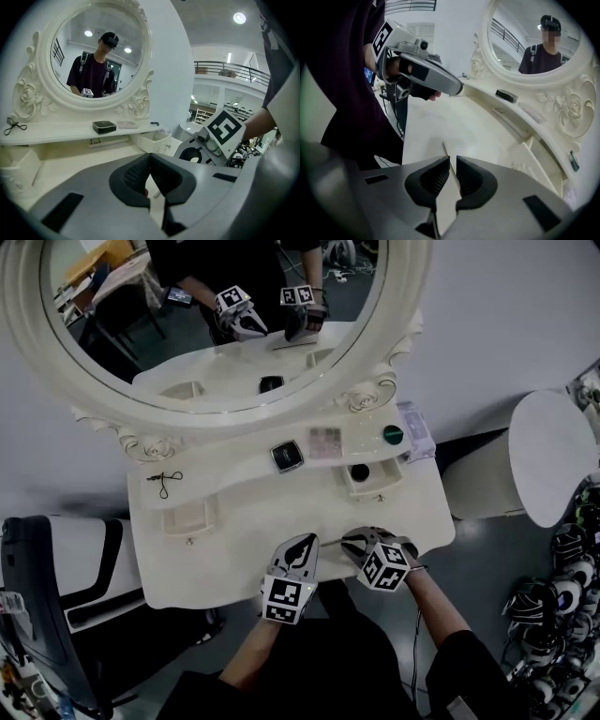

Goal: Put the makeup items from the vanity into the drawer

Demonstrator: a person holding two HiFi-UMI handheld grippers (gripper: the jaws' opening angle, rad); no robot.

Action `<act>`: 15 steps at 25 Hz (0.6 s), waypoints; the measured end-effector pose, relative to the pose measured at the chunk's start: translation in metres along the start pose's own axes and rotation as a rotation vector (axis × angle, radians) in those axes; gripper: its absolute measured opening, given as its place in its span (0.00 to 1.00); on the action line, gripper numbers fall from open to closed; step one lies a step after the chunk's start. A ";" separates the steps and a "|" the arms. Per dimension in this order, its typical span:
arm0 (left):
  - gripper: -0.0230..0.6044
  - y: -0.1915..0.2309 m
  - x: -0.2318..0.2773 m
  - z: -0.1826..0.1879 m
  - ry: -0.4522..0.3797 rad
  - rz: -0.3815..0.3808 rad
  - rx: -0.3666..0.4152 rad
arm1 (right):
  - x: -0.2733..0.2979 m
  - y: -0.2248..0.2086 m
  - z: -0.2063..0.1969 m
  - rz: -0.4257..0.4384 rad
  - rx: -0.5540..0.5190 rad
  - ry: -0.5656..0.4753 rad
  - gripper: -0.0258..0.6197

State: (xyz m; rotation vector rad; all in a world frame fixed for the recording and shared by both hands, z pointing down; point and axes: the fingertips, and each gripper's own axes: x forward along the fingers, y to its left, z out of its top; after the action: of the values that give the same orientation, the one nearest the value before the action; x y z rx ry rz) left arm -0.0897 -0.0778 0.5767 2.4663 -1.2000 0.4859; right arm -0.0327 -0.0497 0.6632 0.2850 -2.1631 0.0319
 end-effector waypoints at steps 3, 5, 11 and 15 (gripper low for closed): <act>0.06 -0.001 0.004 -0.006 0.012 0.006 -0.010 | 0.008 0.002 -0.007 0.051 -0.034 0.035 0.12; 0.06 -0.002 0.007 -0.010 0.017 0.008 -0.014 | 0.011 0.002 -0.010 0.072 -0.060 0.051 0.14; 0.06 -0.006 0.012 -0.018 0.026 0.016 -0.026 | 0.015 -0.007 -0.015 0.089 -0.124 0.078 0.16; 0.06 -0.009 0.012 -0.025 0.036 0.021 -0.039 | 0.018 -0.009 -0.021 0.114 -0.138 0.102 0.16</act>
State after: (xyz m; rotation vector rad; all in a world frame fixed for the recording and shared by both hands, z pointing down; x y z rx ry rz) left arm -0.0791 -0.0698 0.6028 2.4037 -1.2110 0.5060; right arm -0.0232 -0.0590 0.6894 0.0786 -2.0664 -0.0369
